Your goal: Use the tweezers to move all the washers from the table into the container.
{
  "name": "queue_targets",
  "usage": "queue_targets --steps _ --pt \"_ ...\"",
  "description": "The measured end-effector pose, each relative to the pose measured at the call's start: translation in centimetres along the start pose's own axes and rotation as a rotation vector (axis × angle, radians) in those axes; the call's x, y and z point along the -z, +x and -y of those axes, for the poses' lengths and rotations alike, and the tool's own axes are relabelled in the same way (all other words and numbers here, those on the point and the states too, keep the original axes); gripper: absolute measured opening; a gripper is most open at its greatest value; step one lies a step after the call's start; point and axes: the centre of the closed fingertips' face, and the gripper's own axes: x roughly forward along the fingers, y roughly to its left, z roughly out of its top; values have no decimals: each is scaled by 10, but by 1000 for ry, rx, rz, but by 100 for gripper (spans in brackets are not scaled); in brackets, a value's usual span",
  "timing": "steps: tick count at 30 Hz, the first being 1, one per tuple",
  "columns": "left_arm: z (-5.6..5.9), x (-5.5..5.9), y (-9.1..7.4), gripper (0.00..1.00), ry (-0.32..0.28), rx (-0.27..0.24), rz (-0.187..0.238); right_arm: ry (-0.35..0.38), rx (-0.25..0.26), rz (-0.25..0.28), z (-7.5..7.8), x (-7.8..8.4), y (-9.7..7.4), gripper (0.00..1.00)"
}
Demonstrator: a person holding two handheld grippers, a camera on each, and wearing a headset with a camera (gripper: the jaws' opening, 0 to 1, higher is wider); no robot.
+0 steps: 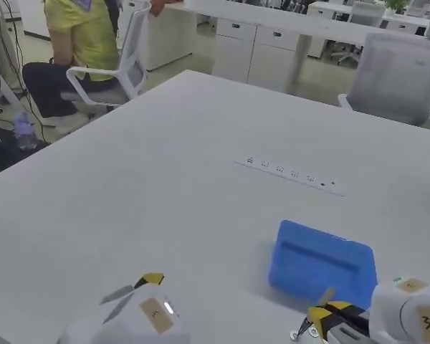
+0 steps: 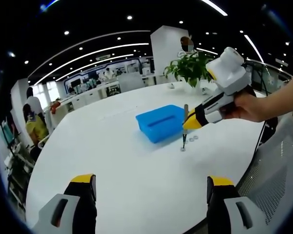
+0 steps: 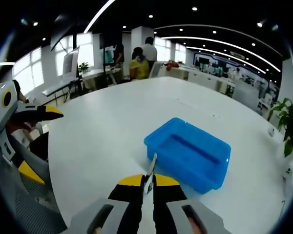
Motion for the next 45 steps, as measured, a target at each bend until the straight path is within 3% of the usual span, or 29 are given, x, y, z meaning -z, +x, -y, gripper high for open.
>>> queue_targets --steps 26,31,39,45 --pt "0 2 1 95 13 -3 -18 0 1 4 -2 0 2 2" --pt "0 3 1 95 16 -3 -23 -27 11 6 -3 1 1 2" --pt "1 3 2 94 20 -2 -27 -141 11 -10 -13 2 1 1" --pt "0 2 1 95 18 -3 -21 -136 10 -33 -11 -1 2 1"
